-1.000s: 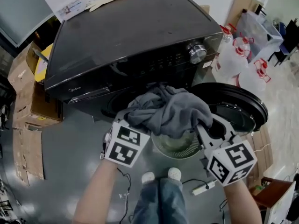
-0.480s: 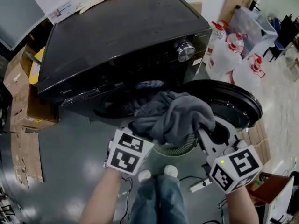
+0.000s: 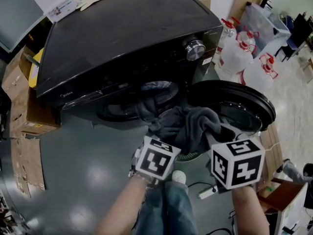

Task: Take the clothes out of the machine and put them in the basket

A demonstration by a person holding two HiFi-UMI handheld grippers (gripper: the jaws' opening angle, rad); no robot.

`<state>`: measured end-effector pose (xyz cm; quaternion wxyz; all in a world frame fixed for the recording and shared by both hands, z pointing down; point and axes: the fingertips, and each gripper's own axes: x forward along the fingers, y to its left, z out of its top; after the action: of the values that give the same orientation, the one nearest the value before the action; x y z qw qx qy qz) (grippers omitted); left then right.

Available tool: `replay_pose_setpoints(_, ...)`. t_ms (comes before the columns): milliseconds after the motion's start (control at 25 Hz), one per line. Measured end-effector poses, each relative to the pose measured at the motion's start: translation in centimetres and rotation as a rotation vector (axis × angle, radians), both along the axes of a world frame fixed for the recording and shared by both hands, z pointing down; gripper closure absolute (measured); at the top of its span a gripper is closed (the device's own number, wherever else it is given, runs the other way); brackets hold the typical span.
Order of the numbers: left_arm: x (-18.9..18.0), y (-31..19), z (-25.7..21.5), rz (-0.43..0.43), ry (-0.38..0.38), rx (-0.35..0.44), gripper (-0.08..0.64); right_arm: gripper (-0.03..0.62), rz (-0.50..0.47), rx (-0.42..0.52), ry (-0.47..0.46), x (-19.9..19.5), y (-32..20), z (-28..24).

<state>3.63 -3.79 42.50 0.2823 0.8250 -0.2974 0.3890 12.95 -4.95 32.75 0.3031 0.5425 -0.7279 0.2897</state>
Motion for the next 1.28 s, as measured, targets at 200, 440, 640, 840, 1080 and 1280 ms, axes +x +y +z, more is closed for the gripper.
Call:
replay_pose_setpoints(200,2.5,2.1,-0.9,-0.029,0.14,-0.104,0.393,0.502,0.0,-0.012,0.029,0.0,0.4,-1.2)
replay_pose_setpoints(440,4.8,2.9,-1.7,-0.041,0.251,-0.175,0.393,0.502,0.04,-0.011,0.009,1.3,0.4,-2.1)
replay_pose_setpoints(640,5.1,3.2,-0.3,-0.047,0.26,-0.215,0.393,0.502,0.049,-0.041,-0.007,1.8,0.7,-0.6)
replay_pose_setpoints(840,3.2,2.3,3.8,-0.075,0.196,-0.232,0.393,0.502,0.054,-0.102,-0.045,1.3,0.9,3.5)
replay_pose_setpoints(1080,1.0,1.5,8.7,-0.12,0.15,-0.29,0.393,0.502,0.06,-0.164,-0.067,0.6,1.0,8.8)
replay_pose_setpoints(1280,-0.1,1.5,12.5,-0.132,0.091,-0.323,0.38,0.5,0.058,-0.212,-0.052,0.7,1.1,12.8)
